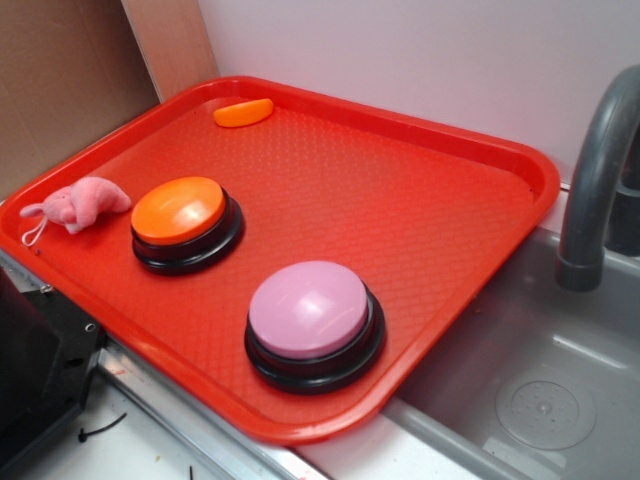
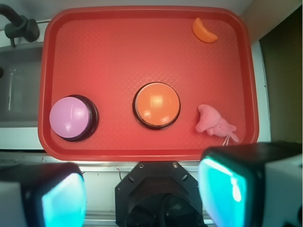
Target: Push the pink button.
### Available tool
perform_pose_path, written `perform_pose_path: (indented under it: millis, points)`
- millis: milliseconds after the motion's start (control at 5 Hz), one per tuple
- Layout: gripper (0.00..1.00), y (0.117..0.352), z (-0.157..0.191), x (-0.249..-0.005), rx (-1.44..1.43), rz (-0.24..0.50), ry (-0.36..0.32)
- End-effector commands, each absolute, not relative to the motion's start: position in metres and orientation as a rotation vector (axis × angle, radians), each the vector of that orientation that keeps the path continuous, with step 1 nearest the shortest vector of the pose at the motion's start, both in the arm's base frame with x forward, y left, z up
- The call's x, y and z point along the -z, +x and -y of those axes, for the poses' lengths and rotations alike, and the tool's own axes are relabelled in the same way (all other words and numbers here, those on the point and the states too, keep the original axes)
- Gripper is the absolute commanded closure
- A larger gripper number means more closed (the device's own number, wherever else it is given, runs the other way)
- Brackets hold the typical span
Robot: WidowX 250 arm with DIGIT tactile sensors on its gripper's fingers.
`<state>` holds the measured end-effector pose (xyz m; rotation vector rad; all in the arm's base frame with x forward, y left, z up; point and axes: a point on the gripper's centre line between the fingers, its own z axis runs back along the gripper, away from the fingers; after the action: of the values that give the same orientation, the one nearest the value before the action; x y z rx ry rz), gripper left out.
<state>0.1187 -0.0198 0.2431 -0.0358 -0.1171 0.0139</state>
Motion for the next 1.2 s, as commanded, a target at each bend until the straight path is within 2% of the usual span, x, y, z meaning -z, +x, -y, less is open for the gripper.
perform_pose_path:
  millis: [0, 200, 400, 1000]
  points:
    - [0.00, 0.119, 0.020, -0.243, -0.014, 0.117, -0.036]
    - [0.00, 0.163, 0.070, -0.195, 0.243, 0.139, 0.087]
    - [0.00, 0.162, 0.128, -0.171, 0.493, 0.180, 0.112]
    - [0.00, 0.162, 0.128, -0.171, 0.493, 0.180, 0.112]
